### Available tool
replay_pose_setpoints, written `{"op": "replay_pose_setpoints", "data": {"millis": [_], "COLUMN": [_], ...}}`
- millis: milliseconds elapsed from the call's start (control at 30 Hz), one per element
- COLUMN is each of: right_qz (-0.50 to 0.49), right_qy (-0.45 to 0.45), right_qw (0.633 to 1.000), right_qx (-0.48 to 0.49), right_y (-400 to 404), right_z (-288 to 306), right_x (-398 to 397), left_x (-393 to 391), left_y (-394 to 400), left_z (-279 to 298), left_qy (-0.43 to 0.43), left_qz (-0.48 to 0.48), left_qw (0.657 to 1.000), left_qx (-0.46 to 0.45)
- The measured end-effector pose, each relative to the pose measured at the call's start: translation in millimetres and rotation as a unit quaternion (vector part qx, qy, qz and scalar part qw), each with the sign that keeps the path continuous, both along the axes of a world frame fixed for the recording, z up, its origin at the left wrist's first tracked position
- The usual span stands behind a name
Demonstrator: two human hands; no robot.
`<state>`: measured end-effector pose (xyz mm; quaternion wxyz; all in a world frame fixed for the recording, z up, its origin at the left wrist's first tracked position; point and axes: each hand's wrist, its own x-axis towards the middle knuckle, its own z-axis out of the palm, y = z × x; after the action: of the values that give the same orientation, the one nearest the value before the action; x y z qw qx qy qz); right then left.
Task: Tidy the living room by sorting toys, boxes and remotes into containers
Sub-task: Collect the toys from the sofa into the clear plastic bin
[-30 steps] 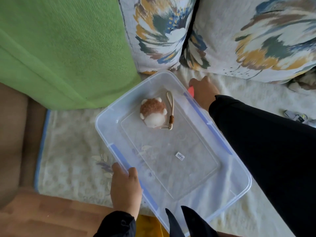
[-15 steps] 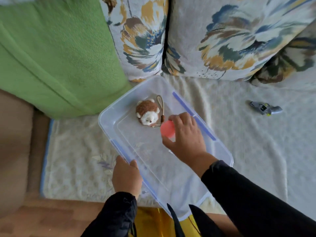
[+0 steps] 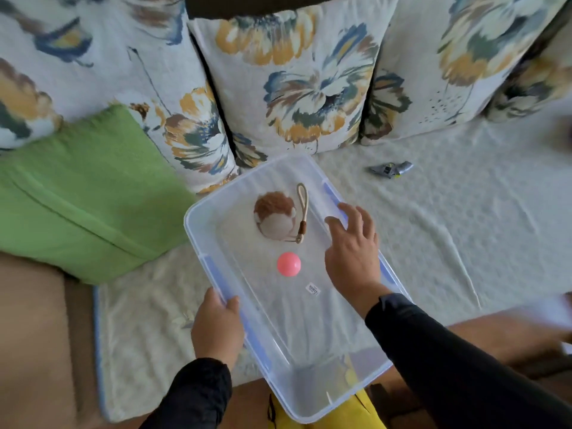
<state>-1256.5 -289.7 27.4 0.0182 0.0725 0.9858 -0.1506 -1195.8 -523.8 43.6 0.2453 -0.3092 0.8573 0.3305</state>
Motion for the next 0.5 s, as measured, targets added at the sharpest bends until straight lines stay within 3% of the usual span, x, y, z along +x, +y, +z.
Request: {"op": "replay_pose_setpoints", "data": {"millis": [300,500], "right_qz": [-0.011,-0.034], "right_qy": [-0.049,-0.032], "right_qw": [0.998,0.999], "right_qx": [-0.029,-0.010], "right_y": [59.9,106.1], "right_z": [68.0,85.9], "right_x": [55.4,69.3], "left_x": [-10.5,-33.7], "left_y": [16.5,58.4], "left_z": [47.3,53.9], "left_qy": [0.019,0.032], "left_qz": [-0.095,-0.135], "left_qw": [0.995,0.990], "left_qx": [-0.031,-0.029]}}
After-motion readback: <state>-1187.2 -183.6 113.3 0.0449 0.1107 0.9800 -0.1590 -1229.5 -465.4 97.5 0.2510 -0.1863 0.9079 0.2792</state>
